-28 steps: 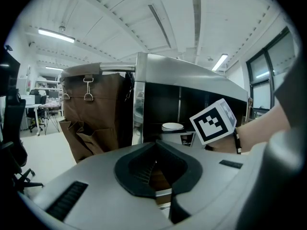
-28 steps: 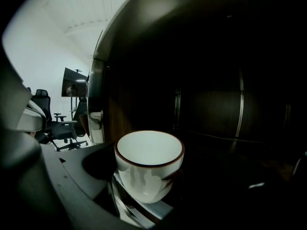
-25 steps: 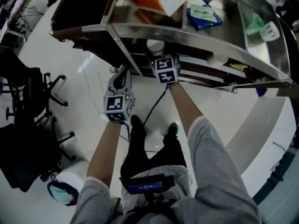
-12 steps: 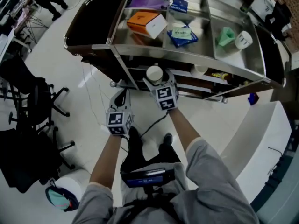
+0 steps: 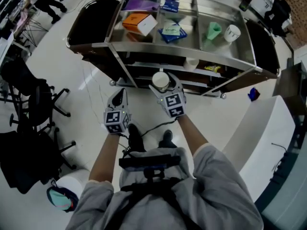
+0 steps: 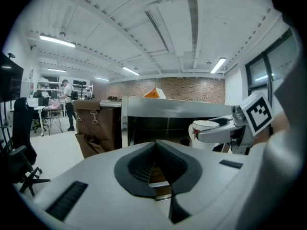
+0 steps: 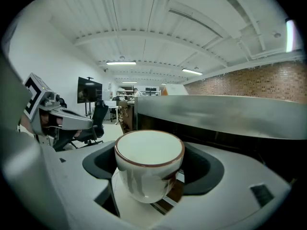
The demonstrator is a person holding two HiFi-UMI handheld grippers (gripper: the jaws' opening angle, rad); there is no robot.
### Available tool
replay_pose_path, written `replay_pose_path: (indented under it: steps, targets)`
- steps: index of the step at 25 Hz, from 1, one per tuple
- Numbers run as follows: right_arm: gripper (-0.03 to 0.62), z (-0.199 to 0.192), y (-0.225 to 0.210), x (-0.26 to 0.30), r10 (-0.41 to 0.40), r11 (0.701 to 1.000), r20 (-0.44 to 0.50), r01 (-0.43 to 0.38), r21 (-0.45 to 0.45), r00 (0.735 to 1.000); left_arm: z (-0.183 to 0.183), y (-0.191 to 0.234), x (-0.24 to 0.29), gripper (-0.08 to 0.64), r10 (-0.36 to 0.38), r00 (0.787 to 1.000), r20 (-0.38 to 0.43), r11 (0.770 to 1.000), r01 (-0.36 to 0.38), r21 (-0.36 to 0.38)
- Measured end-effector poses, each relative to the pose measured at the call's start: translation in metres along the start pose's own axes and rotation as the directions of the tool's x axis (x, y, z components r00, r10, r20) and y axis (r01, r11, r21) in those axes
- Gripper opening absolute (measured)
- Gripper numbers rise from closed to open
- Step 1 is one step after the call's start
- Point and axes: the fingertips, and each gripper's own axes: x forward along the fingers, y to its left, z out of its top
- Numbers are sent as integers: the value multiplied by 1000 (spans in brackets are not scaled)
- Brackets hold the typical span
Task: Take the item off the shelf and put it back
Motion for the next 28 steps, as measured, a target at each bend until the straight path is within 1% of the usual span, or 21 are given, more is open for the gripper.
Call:
replay_pose_path:
  steps: [6,11,14,19,25,28]
  targets:
    - [402,-16,2,-56,-6,1000,-6,6,5,1000,4,-16,-18,6,-30,1000,5,1000,30,11]
    - [402,-23,0,-93,-30,999,8,29,21,1000,12,-23,-30,6,-50,998,23,999,50,18]
    - [402,-30,-5,-111,-48,998,4,48,29,999,9,-26,-37,6,-55,998,23,998,55,14]
    - [402,-36,-10,-124,-68,997,5,68,29,998,5,-31,-43,6,-55,998,17,998,54,17]
    - [402,-46,-2,-131,-70,997,-1,70,38,998,2,-37,-47,6,-57,998,10,998,57,20]
    - [402,-51,1,-133,-69,997,-9,70,43,998,1,-36,-50,6,-43,999,14,999,42,18]
